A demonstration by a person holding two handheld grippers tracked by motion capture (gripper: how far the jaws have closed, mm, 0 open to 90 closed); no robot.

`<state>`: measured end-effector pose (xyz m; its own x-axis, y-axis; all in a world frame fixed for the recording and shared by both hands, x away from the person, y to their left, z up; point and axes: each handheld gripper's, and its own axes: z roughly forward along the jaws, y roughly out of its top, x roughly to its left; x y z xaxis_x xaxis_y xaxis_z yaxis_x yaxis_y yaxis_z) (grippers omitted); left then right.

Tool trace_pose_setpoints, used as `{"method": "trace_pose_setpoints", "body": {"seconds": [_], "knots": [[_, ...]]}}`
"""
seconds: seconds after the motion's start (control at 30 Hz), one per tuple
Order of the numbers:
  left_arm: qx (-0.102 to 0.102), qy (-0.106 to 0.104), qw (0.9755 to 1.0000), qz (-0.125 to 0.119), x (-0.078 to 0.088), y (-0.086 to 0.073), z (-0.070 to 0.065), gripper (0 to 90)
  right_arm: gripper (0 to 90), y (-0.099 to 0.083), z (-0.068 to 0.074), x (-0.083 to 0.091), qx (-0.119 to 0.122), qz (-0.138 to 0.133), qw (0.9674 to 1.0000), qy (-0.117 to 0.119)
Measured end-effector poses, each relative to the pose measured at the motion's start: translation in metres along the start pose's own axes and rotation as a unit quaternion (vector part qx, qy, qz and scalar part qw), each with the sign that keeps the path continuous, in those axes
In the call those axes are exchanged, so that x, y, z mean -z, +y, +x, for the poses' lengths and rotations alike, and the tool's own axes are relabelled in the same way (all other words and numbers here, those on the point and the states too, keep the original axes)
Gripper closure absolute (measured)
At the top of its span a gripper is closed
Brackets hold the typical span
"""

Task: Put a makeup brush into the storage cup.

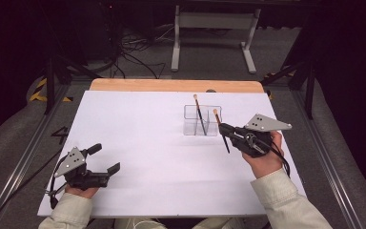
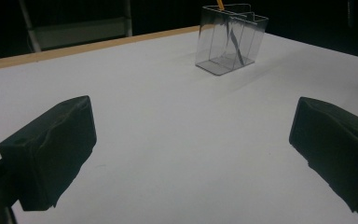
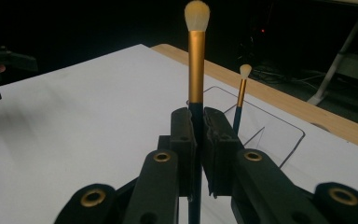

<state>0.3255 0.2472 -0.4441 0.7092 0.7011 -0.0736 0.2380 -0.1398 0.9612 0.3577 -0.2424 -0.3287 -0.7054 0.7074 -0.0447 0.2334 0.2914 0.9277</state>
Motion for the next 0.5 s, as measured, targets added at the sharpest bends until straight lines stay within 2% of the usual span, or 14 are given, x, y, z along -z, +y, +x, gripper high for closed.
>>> {"method": "trace_pose_setpoints", "body": {"seconds": [0.23, 0.5], "knots": [[0.000, 0.000, 1.0000, 0.000, 0.0001, 0.0000, 0.0000, 1.2, 83.7, -0.0020, -0.0005, -0.0006, -0.001, -0.024, 0.9997, -0.006], [0.000, 0.000, 1.0000, 0.000, 0.0001, 0.0000, -0.0001, 1.2, 83.7, -0.0017, -0.0018, 0.0000, 0.008, -0.070, 0.9974, -0.010]]}}
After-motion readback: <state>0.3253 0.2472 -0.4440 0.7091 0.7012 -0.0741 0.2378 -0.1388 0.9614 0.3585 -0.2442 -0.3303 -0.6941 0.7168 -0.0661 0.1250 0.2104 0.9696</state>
